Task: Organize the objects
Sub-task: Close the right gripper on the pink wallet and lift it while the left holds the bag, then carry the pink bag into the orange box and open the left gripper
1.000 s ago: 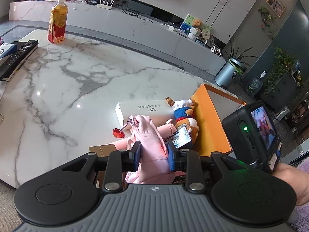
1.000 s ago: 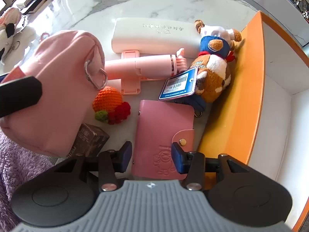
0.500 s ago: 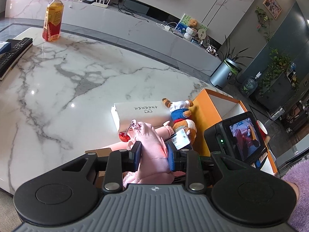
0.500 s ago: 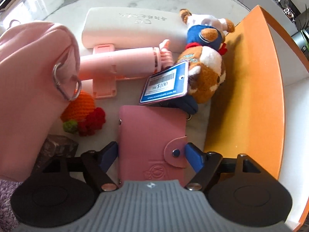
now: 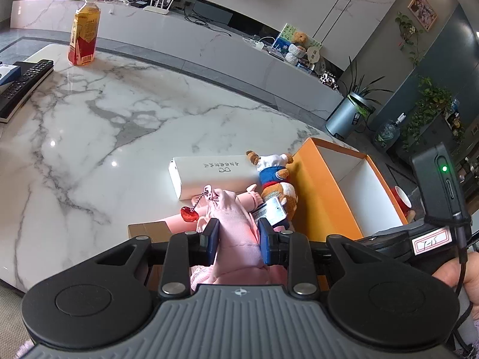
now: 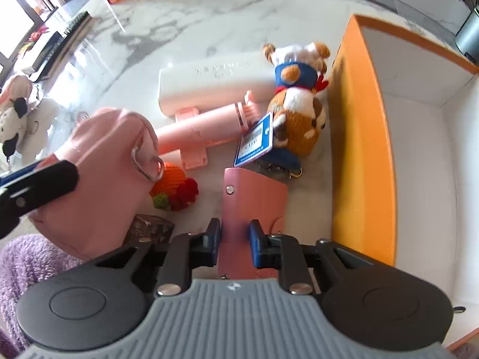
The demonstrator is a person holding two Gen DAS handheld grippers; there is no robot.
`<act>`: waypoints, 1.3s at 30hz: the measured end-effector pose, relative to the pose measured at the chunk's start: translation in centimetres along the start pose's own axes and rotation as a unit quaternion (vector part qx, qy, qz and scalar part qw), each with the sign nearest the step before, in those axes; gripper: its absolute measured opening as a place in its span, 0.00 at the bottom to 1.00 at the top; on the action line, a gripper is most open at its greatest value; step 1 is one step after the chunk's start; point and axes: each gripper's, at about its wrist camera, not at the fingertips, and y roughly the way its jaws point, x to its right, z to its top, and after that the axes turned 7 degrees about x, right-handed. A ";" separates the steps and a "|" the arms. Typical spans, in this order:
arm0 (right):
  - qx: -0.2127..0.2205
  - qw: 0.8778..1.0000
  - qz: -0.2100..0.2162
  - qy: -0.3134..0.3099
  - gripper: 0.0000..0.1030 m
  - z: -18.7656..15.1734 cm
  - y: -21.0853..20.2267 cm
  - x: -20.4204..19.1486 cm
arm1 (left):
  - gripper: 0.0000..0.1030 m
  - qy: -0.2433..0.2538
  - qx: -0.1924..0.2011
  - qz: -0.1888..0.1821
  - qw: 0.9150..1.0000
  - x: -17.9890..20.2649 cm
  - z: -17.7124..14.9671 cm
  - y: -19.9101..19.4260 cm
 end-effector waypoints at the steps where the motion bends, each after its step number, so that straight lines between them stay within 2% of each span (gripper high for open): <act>1: -0.002 1.000 0.009 0.010 0.14 -0.3 -0.6 0.3 | 0.31 0.001 0.000 -0.002 1.000 0.4 -0.1 -0.1; 5: 0.006 1.000 0.016 0.015 0.11 -1.8 -1.4 2.0 | 0.31 0.017 0.004 -0.006 1.000 2.1 -0.4 -0.7; 10: 0.011 0.998 0.046 0.039 0.11 -2.9 -2.5 3.2 | 0.31 0.004 -0.007 -0.024 1.000 3.3 -1.3 -0.7; 13: 0.001 0.999 0.024 0.029 0.11 -3.4 -1.4 3.1 | 0.31 0.004 -0.016 -0.019 1.000 3.8 -2.1 0.1; 16: 0.014 1.000 0.014 0.010 0.12 -3.8 -1.8 2.6 | 0.31 0.001 -0.021 -0.012 1.000 4.0 -2.6 0.3; 21: 0.004 0.999 -0.024 -0.022 0.21 -4.3 0.1 1.7 | 0.31 0.002 -0.020 -0.004 1.000 4.3 -2.7 -0.3; 25: 0.025 1.000 -0.001 0.007 0.19 -4.9 -0.3 2.9 | 0.31 0.009 -0.016 0.000 1.000 5.0 -2.6 -0.9; 29: 0.070 0.997 0.034 0.021 0.18 -5.9 -4.2 3.7 | 0.31 0.018 -0.004 -0.013 1.000 6.6 -2.2 -1.7; 33: 0.143 0.987 0.059 0.046 0.18 -7.1 -10.5 5.7 | 0.31 0.026 0.015 -0.042 0.999 9.1 -1.3 -2.5; 37: 0.224 0.971 0.038 0.073 0.18 -8.0 -16.1 8.8 | 0.31 0.037 0.029 -0.086 0.995 12.8 -0.3 -2.2; 39: 0.249 0.964 0.017 0.088 0.18 -8.1 -17.6 10.6 | 0.30 0.045 0.033 -0.103 0.993 14.8 0.0 -1.6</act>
